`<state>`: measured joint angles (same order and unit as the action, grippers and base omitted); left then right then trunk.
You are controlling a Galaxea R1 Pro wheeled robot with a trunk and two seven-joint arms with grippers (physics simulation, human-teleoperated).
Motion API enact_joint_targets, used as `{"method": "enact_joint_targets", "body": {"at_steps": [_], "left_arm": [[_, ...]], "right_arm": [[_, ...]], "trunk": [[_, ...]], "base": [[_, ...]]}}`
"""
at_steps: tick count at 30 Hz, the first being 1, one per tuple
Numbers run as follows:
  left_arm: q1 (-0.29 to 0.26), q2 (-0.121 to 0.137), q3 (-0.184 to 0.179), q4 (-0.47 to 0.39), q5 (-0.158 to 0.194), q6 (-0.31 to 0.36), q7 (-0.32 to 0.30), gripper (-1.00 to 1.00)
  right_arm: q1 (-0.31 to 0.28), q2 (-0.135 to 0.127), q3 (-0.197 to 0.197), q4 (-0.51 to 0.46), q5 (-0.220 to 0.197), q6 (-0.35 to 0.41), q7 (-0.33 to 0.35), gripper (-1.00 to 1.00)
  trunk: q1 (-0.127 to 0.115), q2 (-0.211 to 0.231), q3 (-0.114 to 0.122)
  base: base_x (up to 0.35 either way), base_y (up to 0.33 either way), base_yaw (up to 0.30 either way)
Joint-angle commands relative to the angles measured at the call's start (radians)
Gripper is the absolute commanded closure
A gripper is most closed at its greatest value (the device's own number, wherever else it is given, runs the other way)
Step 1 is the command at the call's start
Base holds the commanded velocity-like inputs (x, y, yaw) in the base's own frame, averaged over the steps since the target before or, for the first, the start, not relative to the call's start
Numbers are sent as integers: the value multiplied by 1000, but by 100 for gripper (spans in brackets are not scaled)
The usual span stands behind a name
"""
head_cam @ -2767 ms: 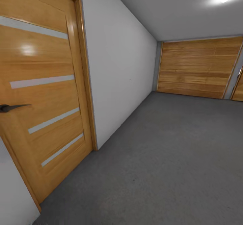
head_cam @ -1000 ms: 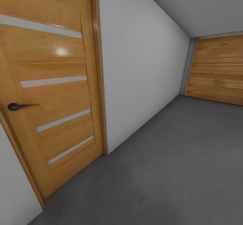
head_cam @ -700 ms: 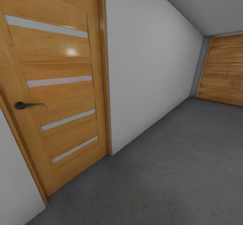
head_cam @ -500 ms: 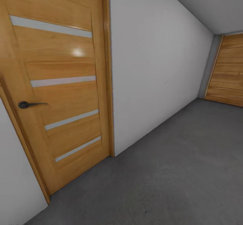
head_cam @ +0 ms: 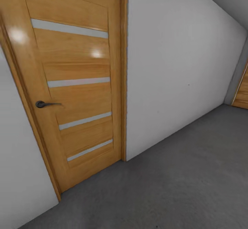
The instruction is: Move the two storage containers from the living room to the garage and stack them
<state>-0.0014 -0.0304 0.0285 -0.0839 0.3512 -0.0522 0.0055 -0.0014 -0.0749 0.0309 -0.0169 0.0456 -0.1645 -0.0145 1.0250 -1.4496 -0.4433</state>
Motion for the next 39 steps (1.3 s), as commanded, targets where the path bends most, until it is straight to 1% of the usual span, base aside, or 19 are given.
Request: {"method": "enact_joint_targets", "body": {"at_steps": [1,30,34,39], "left_arm": [[0,0,2,0,3,-2,1,-100],[0,-2,2,0,2,-2,1,-100],[0,-2,2,0,4,-2,1,-100],[0,-2,2,0,5,-1,1,-100]], "right_arm": [[0,0,3,0,5,-2,-1,-100],[0,3,4,0,5,-1,-1,-100],[0,3,4,0,6,-1,-1,-100],[0,2,4,0,6,-1,1,-100]], "trunk": [[0,0,-1],[0,0,-1],[0,0,-1],[0,0,-1]], "base": [[4,-3,268],[0,-1,267],[62,-155,81],[197,-232,13]]}}
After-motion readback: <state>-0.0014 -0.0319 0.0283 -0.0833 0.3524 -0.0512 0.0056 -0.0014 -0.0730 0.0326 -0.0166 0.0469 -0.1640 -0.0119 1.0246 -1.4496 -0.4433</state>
